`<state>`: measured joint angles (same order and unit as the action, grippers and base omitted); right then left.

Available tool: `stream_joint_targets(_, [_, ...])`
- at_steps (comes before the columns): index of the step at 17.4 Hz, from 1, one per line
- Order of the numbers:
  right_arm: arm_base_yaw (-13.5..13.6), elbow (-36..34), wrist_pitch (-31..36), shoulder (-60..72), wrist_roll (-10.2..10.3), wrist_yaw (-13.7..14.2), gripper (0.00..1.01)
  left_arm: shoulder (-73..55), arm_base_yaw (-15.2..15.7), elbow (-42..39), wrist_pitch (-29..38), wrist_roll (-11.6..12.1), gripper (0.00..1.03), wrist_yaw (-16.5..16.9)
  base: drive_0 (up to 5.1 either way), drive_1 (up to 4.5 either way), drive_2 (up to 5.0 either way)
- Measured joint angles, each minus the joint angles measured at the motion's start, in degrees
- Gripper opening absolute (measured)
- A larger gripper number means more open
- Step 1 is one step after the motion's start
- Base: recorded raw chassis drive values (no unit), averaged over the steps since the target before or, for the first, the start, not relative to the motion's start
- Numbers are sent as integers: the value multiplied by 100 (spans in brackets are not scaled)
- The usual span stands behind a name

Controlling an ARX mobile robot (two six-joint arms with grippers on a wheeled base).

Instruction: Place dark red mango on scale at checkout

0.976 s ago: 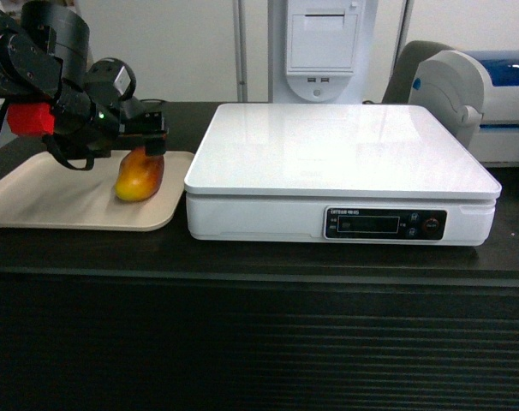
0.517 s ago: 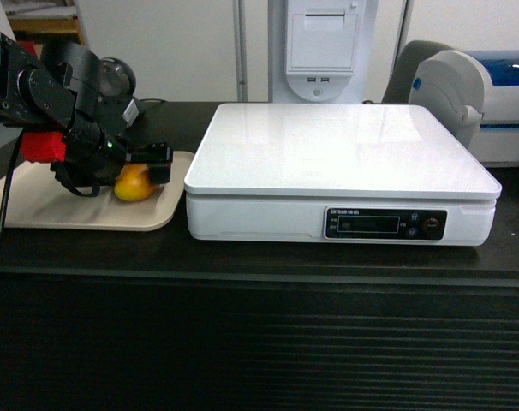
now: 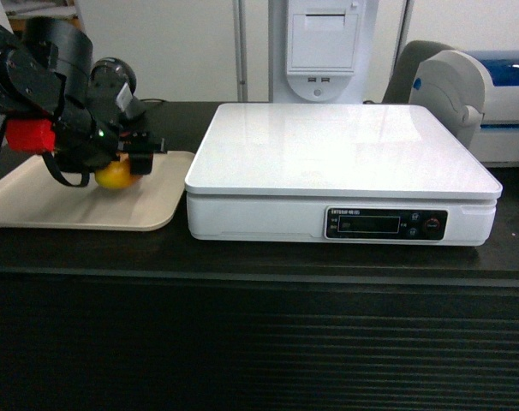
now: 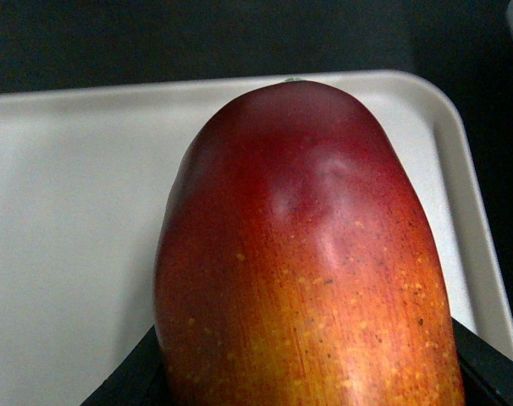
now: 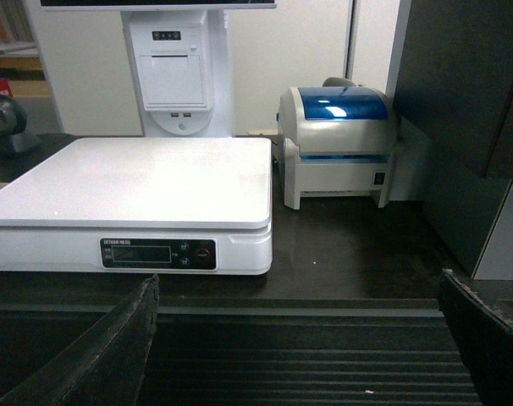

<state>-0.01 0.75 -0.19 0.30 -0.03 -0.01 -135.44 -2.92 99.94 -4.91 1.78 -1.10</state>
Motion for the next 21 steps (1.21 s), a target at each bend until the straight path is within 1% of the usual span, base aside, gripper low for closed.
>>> stream_joint_targets(1, [0,0,-2,0,0,0,98,319,-55,-168,118,57,60,-127,0,0,0])
stream_joint_targets(2, [0,0,-2,0,0,0,98,660,-173,-308,269,114,60,-199,0,0,0])
stream_joint_targets(3, [0,0,-2,0,0,-2,98,966,-321,-424,431,129,60,-212,0,0,0])
stream_joint_targets(4, [0,0,-2,0,0,0,98,1303,-538,-575,573,129,60,-229,0,0,0])
stream_joint_targets(6, [0,0,-2,0,0,0,98,1853,-1132,-852,828,125,60,-234,0,0,0])
stream_joint_targets(8, [0,0,-2,0,0,0,98,1991,-1681,-957,981,109,60,-271,0,0,0])
stream_joint_targets(9, [0,0,-2,0,0,0,98,1967,-1856,-957,940,72,60,-282,0,0,0])
stream_joint_targets(10, [0,0,-2,0,0,0,98,1856,-2022,-920,918,-15,60,-343,0,0,0])
stream_joint_targets(13, [0,0,-2,0,0,0,98,1329,-2280,-409,629,-304,60,-389,0,0,0])
stream_joint_targets(14, [0,0,-2,0,0,0,98,1119,-2378,-179,503,-435,60,-417,0,0,0])
stream_joint_targets(16, [0,0,0,0,0,0,98,734,-2579,354,232,-625,59,-424,0,0,0])
stream_joint_targets(18, [0,0,-2,0,0,0,98,280,-2769,1058,-101,-778,59,-457,0,0,0])
stream_joint_targets(19, [0,0,-2,0,0,0,98,107,-2844,1342,-273,-807,59,-498,0,0,0])
stream_joint_targets(21, [0,0,-2,0,0,0,98,-358,-2953,2103,-695,-944,59,-560,0,0,0])
